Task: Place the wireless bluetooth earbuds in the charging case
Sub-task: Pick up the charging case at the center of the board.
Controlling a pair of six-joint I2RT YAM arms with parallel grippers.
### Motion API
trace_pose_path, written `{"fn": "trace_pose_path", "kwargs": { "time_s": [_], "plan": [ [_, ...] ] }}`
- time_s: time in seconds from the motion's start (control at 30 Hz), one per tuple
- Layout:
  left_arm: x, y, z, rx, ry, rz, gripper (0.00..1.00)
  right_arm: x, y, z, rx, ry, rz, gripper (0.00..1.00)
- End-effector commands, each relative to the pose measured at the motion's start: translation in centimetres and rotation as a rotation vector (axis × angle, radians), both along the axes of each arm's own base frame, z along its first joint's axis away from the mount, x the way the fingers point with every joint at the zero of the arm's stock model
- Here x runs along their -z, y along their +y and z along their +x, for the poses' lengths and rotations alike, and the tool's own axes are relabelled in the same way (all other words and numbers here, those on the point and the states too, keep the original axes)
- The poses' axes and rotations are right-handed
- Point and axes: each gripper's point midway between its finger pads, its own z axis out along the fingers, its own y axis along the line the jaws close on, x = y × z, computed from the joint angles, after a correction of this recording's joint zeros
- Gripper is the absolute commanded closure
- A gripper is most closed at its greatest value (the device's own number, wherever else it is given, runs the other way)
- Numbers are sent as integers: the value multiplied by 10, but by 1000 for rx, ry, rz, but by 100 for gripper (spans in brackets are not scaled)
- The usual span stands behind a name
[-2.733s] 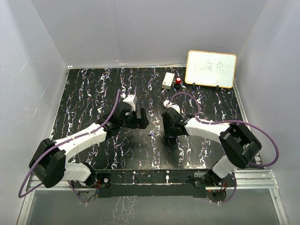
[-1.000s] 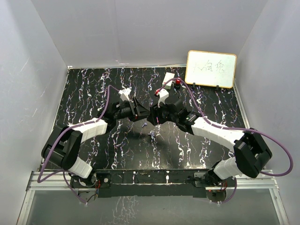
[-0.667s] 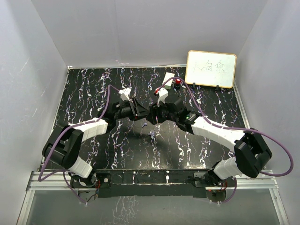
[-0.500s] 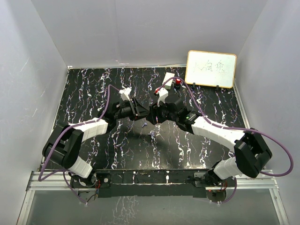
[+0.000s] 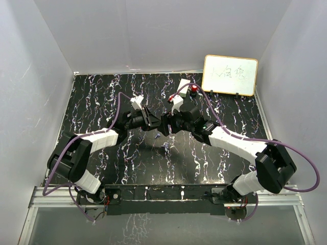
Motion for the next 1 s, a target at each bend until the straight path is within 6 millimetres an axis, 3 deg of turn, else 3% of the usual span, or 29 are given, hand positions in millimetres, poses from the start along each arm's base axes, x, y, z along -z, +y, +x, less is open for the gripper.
{"fn": "trace_pose_path", "kwargs": {
  "time_s": [0.0, 0.23, 0.33, 0.43, 0.6, 0.77, 0.97],
  "plan": [
    [-5, 1, 3, -6, -21, -1, 94, -60, 7, 17, 18, -114, 130, 30],
    [-10, 7, 20, -48, -34, -10, 100, -80, -33, 25, 94, -71, 241, 20],
    [-16, 13, 29, -78, -51, -33, 100, -78, -61, 31, 122, 23, 345, 20],
    [-25, 15, 36, -109, -76, -79, 100, -70, -75, 31, 115, 126, 450, 23],
    [-47, 13, 46, -144, -133, -202, 100, -61, -67, 24, 61, 249, 562, 29],
    [-69, 9, 55, -159, -190, -320, 100, -65, -59, 21, 34, 308, 666, 32],
    [-72, 2, 55, -160, -197, -377, 100, -66, -55, 22, 37, 366, 760, 35]
  ]
}}
